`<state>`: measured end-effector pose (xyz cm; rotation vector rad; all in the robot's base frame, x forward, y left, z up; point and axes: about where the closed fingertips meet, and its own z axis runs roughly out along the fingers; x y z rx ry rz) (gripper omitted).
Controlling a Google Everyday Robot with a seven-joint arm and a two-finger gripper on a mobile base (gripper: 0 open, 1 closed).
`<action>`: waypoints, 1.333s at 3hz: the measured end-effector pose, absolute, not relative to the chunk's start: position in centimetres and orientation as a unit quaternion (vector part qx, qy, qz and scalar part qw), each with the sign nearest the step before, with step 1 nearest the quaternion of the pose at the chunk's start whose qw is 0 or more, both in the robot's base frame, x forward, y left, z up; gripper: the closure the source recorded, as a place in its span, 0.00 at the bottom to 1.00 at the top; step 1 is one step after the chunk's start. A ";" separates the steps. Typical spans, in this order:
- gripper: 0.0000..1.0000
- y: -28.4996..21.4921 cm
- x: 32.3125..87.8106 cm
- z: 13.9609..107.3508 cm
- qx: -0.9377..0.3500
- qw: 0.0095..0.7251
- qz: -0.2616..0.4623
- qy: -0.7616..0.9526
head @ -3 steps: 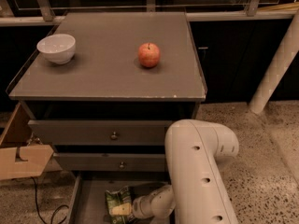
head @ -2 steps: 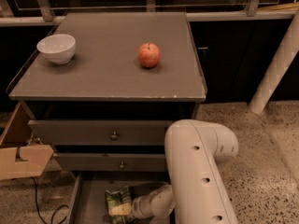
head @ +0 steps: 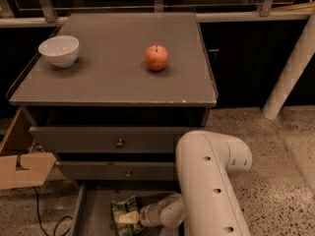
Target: Pick green jalapeno chip bag from bottom drawer and place on counter
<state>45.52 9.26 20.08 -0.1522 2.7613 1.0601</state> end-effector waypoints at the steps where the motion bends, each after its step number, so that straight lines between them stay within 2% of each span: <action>1: 0.00 9.3 45.4 19.8 -0.049 0.088 0.358 0.928; 4: 0.00 11.9 46.2 16.4 -0.034 0.076 0.401 0.912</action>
Offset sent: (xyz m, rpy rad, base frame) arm 0.0029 0.0004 -0.0310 0.0489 0.0519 -0.0240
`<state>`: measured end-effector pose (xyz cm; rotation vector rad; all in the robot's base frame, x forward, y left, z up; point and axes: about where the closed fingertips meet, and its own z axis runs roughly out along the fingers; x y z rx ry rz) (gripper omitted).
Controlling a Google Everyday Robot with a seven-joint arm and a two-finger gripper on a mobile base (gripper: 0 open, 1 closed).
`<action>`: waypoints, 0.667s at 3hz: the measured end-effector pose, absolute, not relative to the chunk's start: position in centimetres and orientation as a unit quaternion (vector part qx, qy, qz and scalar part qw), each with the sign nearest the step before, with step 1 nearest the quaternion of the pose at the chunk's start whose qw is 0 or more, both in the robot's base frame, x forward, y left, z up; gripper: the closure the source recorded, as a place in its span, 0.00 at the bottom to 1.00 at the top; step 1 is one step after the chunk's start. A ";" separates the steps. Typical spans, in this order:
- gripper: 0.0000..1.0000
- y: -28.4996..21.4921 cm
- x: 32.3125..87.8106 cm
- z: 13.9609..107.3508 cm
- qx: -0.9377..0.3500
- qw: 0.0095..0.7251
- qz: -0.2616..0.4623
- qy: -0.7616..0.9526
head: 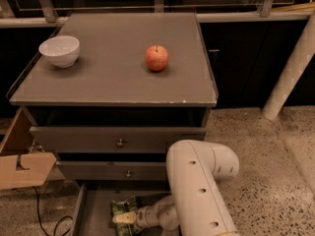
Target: Pick green jalapeno chip bag from bottom drawer and place on counter
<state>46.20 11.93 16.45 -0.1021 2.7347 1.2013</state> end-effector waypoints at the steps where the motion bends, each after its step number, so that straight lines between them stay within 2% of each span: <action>1: 0.00 12.4 46.6 15.9 -0.042 0.073 0.404 0.911; 2: 0.18 12.4 46.6 16.0 -0.042 0.073 0.404 0.911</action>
Offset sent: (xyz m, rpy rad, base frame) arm 0.0035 0.0043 -0.0062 0.0054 0.0005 0.0176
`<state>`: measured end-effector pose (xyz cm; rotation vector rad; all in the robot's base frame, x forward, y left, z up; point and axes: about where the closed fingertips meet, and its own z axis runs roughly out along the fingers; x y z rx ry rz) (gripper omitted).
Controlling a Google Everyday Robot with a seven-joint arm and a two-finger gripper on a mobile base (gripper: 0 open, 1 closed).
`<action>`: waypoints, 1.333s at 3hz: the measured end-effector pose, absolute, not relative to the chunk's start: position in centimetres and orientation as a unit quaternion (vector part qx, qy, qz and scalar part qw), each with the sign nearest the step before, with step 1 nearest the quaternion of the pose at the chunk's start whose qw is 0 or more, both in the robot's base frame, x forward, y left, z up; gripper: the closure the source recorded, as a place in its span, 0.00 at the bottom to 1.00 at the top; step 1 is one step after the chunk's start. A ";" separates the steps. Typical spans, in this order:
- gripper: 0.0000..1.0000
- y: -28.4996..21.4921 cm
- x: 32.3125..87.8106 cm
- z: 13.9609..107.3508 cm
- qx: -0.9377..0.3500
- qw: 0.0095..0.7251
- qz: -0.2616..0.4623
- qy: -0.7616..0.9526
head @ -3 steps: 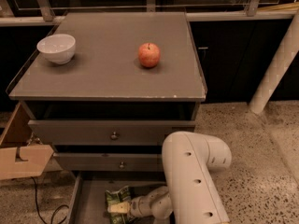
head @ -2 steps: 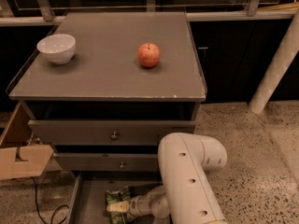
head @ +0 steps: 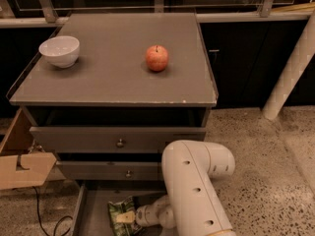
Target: Pick green jalapeno chip bag from bottom drawer and place on counter
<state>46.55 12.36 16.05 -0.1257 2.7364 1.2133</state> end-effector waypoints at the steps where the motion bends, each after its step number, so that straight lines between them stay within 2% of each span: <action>1: 0.49 12.4 46.6 16.0 -0.042 0.073 0.404 0.911; 3: 0.95 12.4 46.6 16.0 -0.042 0.073 0.404 0.911; 4: 1.00 12.4 46.6 16.0 -0.042 0.073 0.404 0.911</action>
Offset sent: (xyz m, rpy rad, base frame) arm 0.0000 0.0000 0.0000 0.0000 0.0000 0.0000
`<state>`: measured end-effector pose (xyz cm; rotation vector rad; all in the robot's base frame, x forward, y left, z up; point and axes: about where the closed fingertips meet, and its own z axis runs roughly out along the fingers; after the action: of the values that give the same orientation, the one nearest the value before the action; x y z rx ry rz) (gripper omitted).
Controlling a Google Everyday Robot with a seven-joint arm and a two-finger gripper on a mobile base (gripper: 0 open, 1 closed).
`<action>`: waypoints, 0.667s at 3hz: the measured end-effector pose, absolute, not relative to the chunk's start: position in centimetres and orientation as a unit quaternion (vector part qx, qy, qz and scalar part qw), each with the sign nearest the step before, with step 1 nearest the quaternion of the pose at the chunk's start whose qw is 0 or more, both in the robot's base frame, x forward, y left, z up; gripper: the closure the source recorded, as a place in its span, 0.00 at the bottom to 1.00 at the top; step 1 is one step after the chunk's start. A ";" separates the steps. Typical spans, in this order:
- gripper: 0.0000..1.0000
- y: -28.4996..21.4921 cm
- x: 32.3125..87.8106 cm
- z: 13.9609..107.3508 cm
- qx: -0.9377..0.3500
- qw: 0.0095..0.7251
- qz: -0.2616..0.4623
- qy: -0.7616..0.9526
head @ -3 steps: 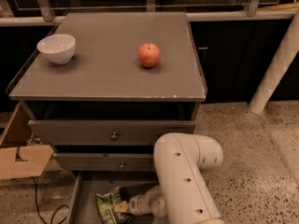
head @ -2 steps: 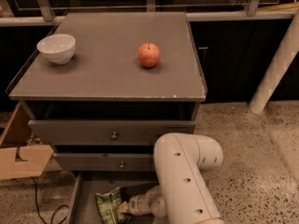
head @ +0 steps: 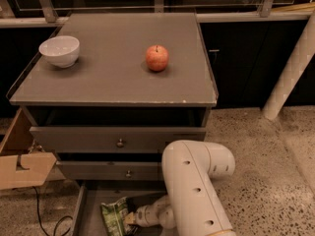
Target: Pick green jalapeno chip bag from bottom drawer and place on counter
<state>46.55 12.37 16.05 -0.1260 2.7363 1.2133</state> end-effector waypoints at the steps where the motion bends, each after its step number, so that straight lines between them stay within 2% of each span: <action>1: 1.00 12.5 46.0 16.8 -0.045 0.070 0.409 0.909; 2: 1.00 11.9 44.9 19.3 -0.039 0.075 0.419 0.904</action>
Offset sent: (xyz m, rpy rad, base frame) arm -0.0377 -0.0153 0.0678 0.0619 0.0019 -0.0371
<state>44.90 11.95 19.25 -0.1170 2.7111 1.2578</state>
